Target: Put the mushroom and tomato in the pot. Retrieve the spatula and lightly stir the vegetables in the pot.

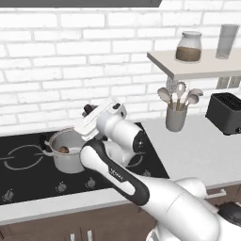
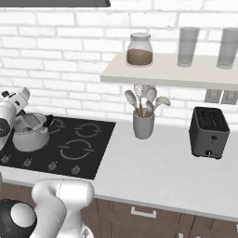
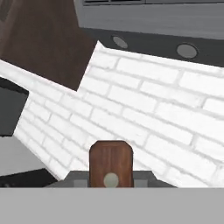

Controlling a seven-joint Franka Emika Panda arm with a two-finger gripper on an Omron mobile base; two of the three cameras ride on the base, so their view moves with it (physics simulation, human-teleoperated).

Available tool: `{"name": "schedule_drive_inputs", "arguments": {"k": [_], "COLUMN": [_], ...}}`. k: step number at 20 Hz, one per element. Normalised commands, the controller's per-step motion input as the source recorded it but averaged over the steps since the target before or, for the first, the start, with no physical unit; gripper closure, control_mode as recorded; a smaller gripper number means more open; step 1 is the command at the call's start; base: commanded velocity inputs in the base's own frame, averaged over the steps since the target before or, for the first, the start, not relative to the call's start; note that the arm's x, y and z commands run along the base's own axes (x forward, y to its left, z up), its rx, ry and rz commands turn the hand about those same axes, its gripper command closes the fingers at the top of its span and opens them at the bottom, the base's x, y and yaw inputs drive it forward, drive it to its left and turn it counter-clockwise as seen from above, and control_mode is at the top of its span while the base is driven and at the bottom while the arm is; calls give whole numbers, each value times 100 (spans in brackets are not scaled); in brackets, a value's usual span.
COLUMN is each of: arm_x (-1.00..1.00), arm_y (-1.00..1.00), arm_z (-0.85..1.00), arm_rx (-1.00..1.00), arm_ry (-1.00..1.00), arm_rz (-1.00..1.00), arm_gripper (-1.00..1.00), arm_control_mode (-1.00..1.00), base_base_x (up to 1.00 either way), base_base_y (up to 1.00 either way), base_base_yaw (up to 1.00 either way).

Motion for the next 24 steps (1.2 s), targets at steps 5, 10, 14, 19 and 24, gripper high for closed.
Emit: {"name": "schedule_drive_inputs", "arguments": {"k": [5, 10, 14, 19, 24], "arm_x": [51, 47, 49, 53, 17], "arm_y": [22, 8, 13, 14, 15], "arm_z": [6, -24, -42, -34, -19], "arm_rx": [46, 41, 33, 21, 13], "arm_ry": [20, 21, 21, 21, 19], "arm_rz": [-14, -7, -6, -7, -7], "arm_gripper": [100, 100, 100, 100, 100], "arm_control_mode": [-100, -100, -100, -100, -100], "base_base_x": [0, 0, 0, 0, 0], "base_base_y": [0, 0, 0, 0, 0], "base_base_yaw": [0, 0, 0, 0, 0]}}
